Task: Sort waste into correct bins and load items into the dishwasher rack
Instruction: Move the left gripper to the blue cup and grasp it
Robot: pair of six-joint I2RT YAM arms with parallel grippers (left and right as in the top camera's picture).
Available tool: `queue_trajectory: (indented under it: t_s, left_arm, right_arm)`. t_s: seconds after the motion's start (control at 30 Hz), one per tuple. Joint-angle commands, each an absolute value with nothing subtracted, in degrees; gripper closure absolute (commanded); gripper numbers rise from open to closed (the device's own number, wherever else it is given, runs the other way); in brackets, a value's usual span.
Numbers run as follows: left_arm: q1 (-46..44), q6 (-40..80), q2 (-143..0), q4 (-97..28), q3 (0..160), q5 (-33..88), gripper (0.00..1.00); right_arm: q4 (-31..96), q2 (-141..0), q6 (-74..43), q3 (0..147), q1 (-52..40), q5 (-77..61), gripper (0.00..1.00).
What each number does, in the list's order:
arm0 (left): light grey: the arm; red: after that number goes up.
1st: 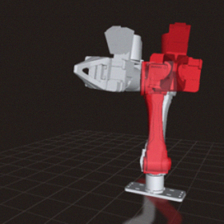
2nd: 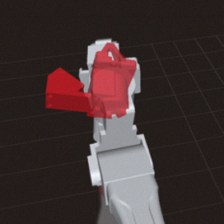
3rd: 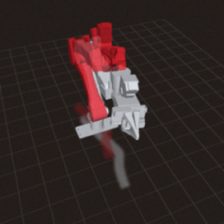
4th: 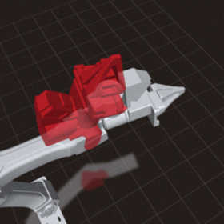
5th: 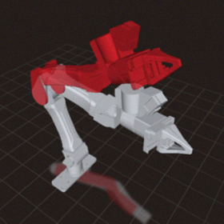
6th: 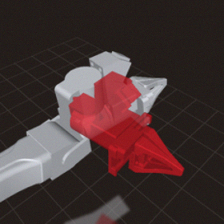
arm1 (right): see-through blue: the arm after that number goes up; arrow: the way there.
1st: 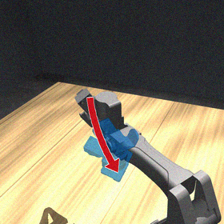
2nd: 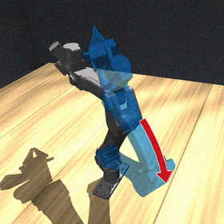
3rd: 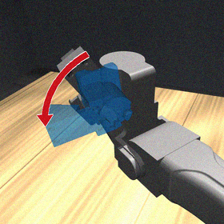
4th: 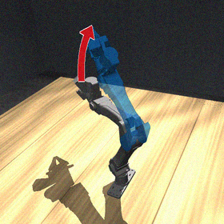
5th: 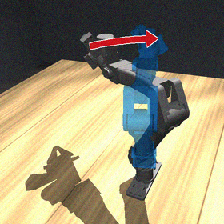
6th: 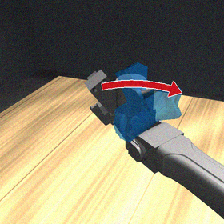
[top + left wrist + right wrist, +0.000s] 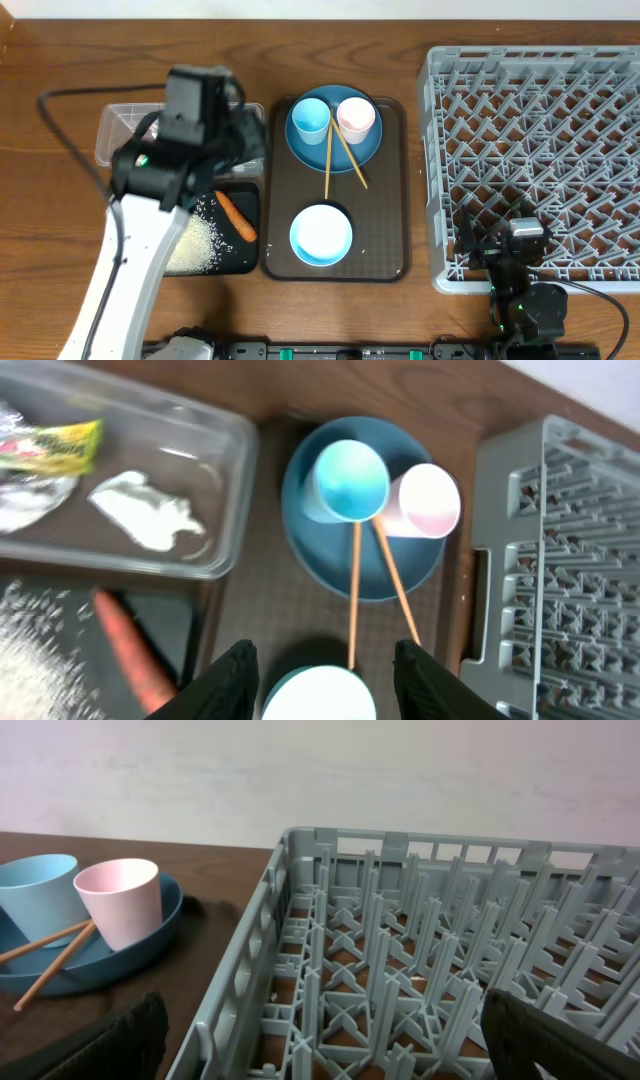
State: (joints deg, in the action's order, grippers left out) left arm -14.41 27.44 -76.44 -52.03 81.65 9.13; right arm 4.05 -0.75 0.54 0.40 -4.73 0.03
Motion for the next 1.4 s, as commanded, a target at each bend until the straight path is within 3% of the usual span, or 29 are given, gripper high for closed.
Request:
queue_trajectory:
  t_s: [0.0, 0.33, 0.6, 1.0, 1.37]
  left_arm:
    - [-17.5, 25.1, -81.2, -50.4, 82.8, 10.1, 0.54]
    - [-29.1, 25.1, -92.7, -47.0, 82.8, 7.1, 0.54]
    - [-32.6, 25.1, -96.9, -50.4, 82.7, 5.3, 0.54]
    - [-32.4, 24.7, -94.9, -59.8, 82.8, 1.9, 0.54]
    - [-23.8, 24.2, -78.3, -63.6, 82.9, 1.9, 0.46]
  right_arm:
    - [4.3, -0.8, 1.1, 0.3, -3.7, 0.2, 0.01]
    - [4.3, -0.8, 1.1, 0.3, -3.7, 0.2, 0.01]
    - [4.3, -0.8, 1.1, 0.3, -3.7, 0.2, 0.01]
    - [4.3, -0.8, 1.1, 0.3, -3.7, 0.2, 0.01]
    - [4.2, -0.8, 1.1, 0.3, -3.7, 0.1, 0.01]
